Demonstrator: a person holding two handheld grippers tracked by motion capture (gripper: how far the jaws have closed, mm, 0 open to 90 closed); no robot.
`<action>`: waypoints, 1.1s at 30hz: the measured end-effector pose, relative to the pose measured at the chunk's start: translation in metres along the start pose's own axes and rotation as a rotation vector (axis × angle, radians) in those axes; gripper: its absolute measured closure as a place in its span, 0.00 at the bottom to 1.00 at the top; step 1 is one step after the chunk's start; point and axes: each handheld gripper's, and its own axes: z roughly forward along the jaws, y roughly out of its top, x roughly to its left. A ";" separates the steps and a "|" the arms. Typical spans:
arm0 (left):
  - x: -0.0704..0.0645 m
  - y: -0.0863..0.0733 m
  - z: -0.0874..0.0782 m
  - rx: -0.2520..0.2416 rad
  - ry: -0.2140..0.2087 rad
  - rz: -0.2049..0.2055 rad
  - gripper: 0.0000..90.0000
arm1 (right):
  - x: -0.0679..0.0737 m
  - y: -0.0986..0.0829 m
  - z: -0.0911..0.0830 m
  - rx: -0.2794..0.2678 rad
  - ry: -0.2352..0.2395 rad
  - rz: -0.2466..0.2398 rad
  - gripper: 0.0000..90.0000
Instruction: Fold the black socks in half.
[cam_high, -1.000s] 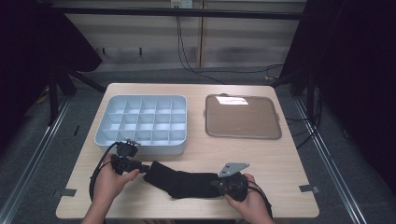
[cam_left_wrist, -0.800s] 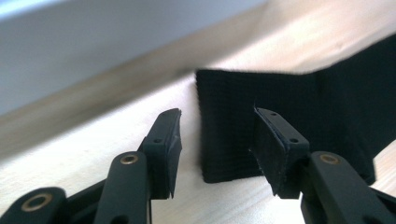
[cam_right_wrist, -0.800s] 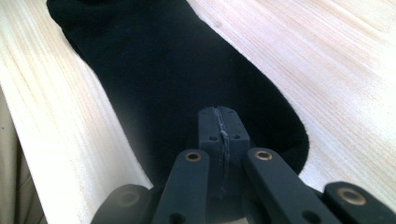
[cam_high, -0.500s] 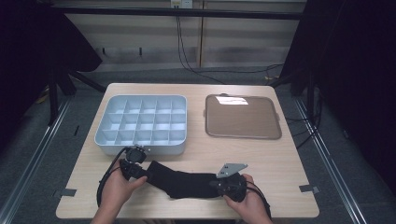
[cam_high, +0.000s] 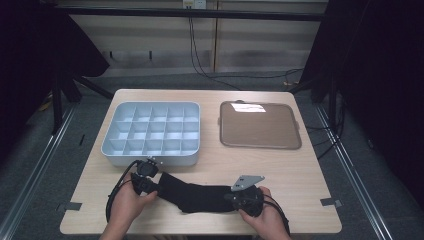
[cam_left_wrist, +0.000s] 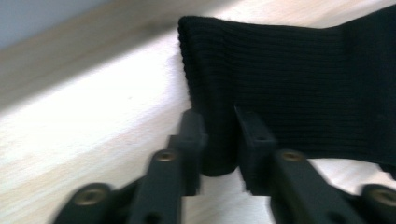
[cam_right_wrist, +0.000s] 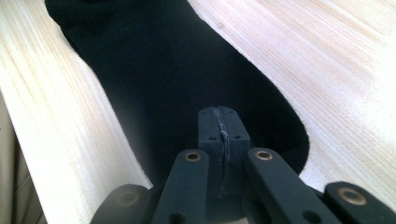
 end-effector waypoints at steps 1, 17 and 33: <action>0.001 0.000 0.000 0.003 -0.012 0.001 0.84 | 0.000 0.000 0.000 0.001 0.002 0.000 0.99; 0.003 0.013 -0.035 -0.042 -0.098 0.010 0.86 | -0.001 0.004 0.003 -0.004 0.015 0.021 0.99; -0.031 0.039 -0.062 -0.054 -0.128 0.101 0.86 | 0.002 0.009 0.004 0.006 0.026 0.002 0.99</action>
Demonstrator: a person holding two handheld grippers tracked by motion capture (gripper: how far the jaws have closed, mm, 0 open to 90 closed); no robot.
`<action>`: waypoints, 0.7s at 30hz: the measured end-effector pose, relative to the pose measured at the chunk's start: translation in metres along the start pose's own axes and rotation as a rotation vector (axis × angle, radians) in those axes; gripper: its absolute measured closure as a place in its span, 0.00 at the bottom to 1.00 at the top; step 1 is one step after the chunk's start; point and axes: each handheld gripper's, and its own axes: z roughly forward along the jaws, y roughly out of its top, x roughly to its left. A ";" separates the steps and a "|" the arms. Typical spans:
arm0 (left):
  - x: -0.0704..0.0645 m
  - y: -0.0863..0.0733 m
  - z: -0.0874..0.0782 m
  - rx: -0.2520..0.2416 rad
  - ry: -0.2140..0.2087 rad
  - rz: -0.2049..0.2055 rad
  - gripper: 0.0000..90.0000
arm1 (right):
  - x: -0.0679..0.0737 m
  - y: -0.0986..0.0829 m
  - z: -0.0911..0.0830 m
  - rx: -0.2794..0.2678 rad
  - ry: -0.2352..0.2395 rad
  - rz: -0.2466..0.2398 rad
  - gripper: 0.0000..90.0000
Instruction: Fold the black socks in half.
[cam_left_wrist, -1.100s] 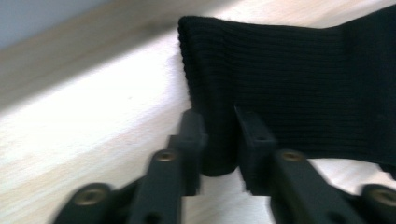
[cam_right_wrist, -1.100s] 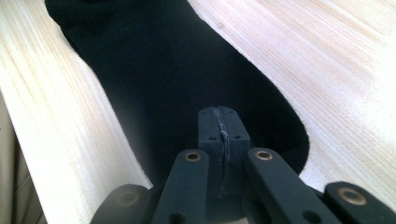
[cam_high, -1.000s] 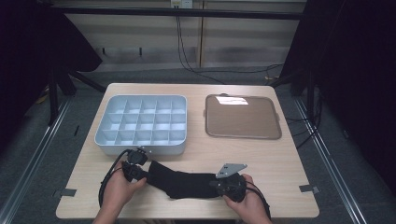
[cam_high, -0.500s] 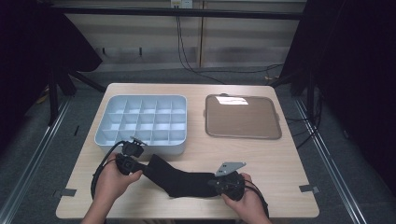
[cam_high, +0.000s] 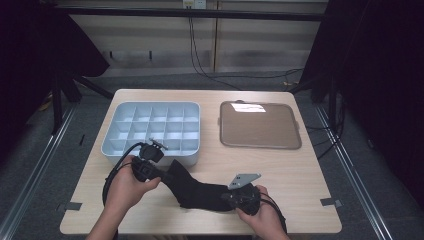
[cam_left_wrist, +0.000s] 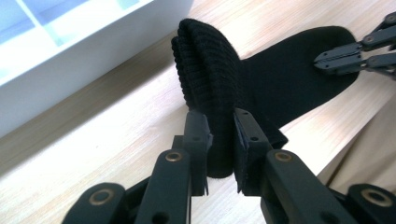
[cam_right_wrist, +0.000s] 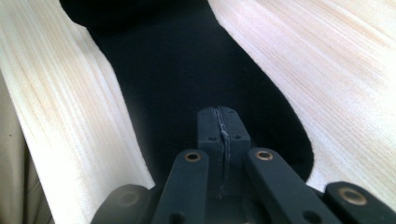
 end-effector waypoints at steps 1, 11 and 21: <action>-0.001 0.001 0.000 0.005 -0.004 0.011 0.86 | 0.000 0.001 0.000 0.001 0.004 0.009 0.99; -0.011 0.007 -0.002 -0.001 -0.020 0.043 0.86 | 0.014 0.017 0.016 0.004 0.032 -0.005 1.00; -0.019 0.011 -0.001 -0.002 -0.029 0.052 0.86 | 0.020 0.026 0.030 -0.022 0.049 -0.001 1.00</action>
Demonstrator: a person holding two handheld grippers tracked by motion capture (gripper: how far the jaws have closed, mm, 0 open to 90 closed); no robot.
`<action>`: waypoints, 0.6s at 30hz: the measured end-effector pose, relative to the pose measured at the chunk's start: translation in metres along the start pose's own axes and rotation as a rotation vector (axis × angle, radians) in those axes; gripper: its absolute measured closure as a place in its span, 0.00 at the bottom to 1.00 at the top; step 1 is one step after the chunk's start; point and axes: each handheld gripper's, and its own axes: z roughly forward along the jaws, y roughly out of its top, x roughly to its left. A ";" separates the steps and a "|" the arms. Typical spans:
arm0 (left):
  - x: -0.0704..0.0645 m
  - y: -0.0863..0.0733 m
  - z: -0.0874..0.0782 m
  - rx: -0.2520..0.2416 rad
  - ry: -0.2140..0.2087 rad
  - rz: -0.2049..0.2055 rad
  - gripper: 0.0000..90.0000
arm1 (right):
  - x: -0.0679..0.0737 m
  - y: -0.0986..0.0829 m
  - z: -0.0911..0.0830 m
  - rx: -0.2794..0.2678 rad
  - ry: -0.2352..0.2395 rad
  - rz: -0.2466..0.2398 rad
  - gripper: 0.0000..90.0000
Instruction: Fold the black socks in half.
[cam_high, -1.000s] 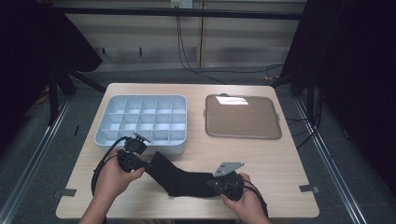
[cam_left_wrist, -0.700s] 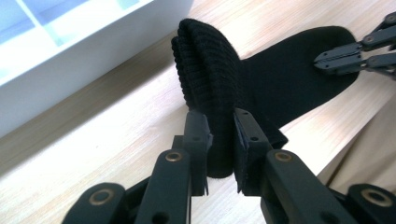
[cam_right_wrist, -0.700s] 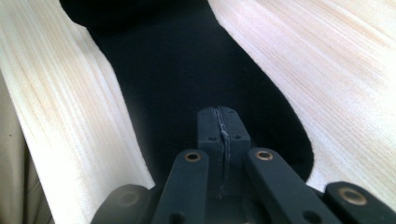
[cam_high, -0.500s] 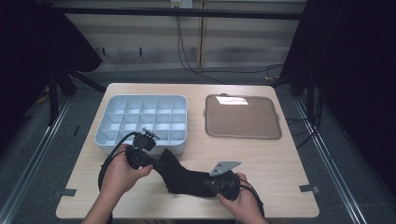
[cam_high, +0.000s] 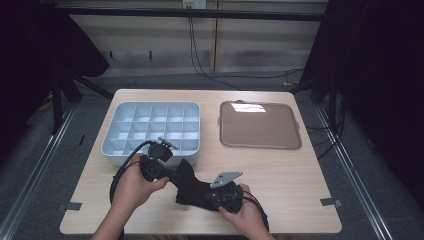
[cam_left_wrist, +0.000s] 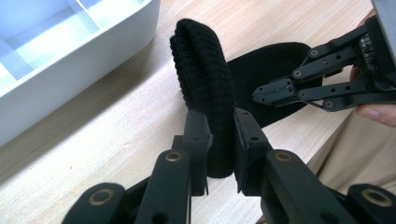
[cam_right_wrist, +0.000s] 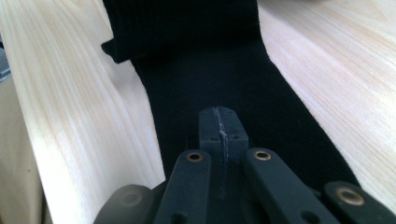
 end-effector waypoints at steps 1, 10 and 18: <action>0.000 0.000 0.000 0.000 0.000 0.000 0.86 | 0.000 0.000 0.000 0.000 0.000 0.000 1.00; 0.001 -0.001 0.004 0.013 -0.003 -0.006 0.86 | -0.006 0.006 -0.013 -0.022 -0.007 -0.006 1.00; -0.002 0.000 0.004 0.018 0.002 -0.002 0.86 | -0.040 -0.012 -0.060 0.000 -0.095 0.016 1.00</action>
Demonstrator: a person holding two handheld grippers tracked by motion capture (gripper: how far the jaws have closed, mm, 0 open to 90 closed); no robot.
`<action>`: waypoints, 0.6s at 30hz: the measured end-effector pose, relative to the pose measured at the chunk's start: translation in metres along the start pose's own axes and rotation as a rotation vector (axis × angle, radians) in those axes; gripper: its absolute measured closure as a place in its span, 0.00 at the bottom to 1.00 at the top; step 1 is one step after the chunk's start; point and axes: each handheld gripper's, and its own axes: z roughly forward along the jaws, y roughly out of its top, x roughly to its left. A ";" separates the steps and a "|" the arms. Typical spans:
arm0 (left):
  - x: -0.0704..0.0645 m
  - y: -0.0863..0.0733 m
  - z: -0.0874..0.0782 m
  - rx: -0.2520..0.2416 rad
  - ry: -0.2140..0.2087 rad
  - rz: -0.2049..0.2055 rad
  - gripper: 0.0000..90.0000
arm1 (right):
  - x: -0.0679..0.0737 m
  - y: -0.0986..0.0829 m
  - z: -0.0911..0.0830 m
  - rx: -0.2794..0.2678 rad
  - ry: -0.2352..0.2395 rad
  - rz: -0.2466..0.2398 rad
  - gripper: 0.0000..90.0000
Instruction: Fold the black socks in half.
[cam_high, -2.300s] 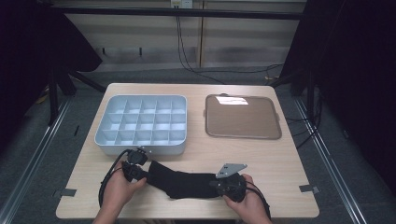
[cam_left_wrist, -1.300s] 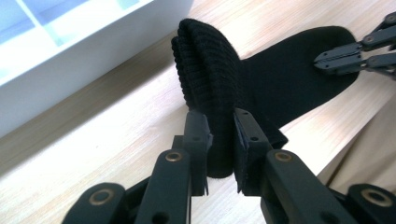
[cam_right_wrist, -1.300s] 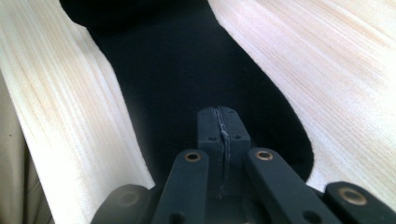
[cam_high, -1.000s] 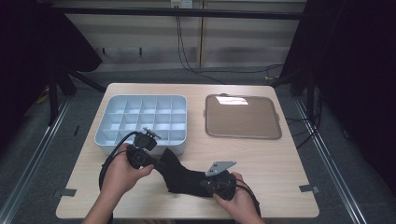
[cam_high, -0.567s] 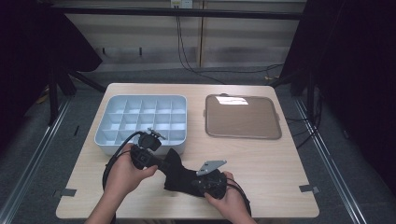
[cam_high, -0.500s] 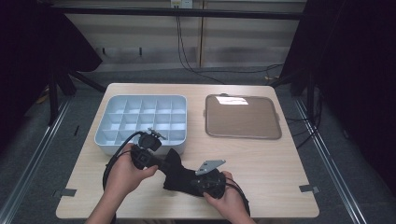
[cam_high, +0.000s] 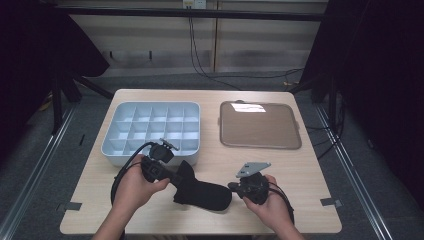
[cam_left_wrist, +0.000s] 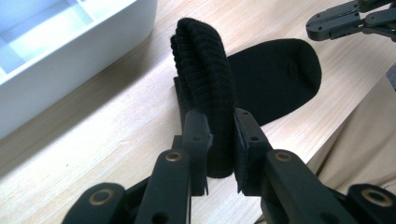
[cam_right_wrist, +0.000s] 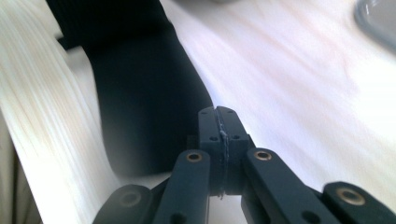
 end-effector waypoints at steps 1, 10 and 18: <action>-0.001 0.001 0.001 0.003 -0.001 0.008 0.86 | 0.000 0.000 0.000 0.000 0.000 0.000 1.00; -0.018 0.009 0.026 0.045 -0.032 0.042 0.86 | 0.001 -0.026 0.014 0.044 0.035 0.028 0.99; -0.035 0.014 0.054 0.087 -0.065 0.079 0.85 | 0.001 -0.027 0.017 0.033 0.035 0.045 0.99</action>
